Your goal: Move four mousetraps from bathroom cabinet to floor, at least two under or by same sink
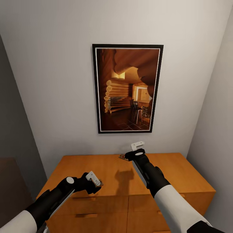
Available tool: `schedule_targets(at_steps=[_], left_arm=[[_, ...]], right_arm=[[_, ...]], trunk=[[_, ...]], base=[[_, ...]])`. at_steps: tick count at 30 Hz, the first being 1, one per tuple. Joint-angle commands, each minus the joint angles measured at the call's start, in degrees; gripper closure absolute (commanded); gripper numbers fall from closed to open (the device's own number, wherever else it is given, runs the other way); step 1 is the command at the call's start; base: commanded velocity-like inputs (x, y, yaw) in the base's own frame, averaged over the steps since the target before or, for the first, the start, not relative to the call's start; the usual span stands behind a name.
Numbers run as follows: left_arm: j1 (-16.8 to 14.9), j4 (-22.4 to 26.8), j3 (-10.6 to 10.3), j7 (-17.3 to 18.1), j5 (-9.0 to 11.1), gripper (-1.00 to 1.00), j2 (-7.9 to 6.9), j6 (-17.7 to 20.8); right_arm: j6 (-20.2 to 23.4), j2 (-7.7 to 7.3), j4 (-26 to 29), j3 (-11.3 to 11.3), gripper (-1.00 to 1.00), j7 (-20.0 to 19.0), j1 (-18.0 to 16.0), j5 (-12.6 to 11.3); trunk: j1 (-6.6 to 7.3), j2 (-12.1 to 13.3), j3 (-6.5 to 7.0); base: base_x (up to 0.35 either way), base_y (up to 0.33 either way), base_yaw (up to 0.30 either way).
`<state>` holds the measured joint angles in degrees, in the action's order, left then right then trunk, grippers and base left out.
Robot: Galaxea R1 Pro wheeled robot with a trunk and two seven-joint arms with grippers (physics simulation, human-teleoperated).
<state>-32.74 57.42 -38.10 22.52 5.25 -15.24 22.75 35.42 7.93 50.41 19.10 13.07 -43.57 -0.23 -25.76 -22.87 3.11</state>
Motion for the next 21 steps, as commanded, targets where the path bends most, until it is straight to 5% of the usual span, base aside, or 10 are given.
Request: schedule_targets(at_steps=[1,21], left_arm=[[0.0,0.1,-0.1,-0.1,0.6,-1.00,-0.02,0.5],[0.0,-0.1,1.1,-0.8,0.6,-1.00,-0.07,0.5]], right_arm=[[0.3,-0.02,0.0,0.2,-1.00,0.3,0.0,0.0],[0.3,-0.02,0.0,0.2,-1.00,0.3,0.0,0.0]], trunk=[[-0.03,-0.1,-0.03],[-0.03,-0.1,-0.03]], base=[[0.000,0.000,0.000],[0.000,0.000,0.000]])
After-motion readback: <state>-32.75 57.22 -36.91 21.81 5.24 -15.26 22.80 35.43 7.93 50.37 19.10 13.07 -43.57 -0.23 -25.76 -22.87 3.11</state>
